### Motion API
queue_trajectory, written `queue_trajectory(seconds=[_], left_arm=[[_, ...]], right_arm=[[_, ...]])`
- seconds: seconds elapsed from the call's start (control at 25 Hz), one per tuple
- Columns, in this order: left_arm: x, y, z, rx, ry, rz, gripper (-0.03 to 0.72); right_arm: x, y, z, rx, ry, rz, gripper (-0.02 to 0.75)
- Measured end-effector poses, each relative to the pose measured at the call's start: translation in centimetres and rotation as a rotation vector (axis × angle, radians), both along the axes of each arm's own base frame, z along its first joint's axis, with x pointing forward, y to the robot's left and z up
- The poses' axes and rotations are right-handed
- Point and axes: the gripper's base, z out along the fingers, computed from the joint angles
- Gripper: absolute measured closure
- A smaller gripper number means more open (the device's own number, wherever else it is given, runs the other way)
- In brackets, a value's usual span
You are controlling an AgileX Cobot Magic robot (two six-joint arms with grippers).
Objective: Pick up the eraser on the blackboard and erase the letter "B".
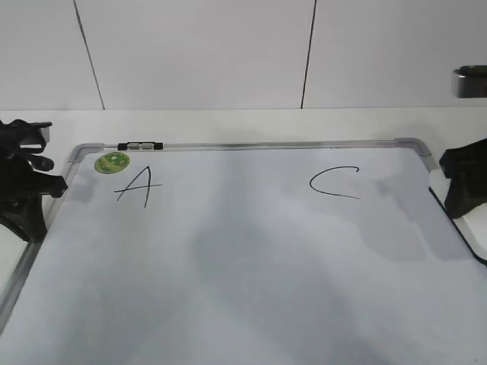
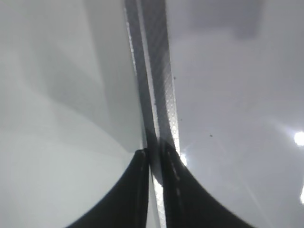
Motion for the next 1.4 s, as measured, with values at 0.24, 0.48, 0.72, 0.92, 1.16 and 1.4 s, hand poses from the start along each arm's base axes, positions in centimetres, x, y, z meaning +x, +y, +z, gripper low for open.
queue_trajectory(seconds=[0.24,0.48,0.72,0.92,1.16,1.4], left_arm=[[0.0,0.0,0.0,-0.001,0.004,0.0,0.644],[-0.1,0.0,0.0,-0.003,0.007,0.001,0.644],[-0.1,0.0,0.0,-0.003,0.007,0.001,0.644],[-0.1,0.0,0.0,-0.003,0.007,0.001,0.644],[-0.1,0.0,0.0,-0.003,0.007,0.001,0.644],[-0.1,0.0,0.0,-0.003,0.007,0.001,0.644]], right_arm=[[2.2,-3.6,-2.2,-0.008,-0.011,-0.119,0.169],[4.4,-3.6,-5.2,-0.013,-0.026,-0.078,0.169],[5.2,-3.6,-6.5,-0.018,-0.028,-0.059,0.169],[5.4,-3.6,-6.5,-0.023,-0.04,-0.054,0.169],[5.6,-3.6,-6.7,-0.022,-0.053,-0.051,0.169],[5.6,-3.4,-7.0,0.002,-0.041,-0.059,0.169]])
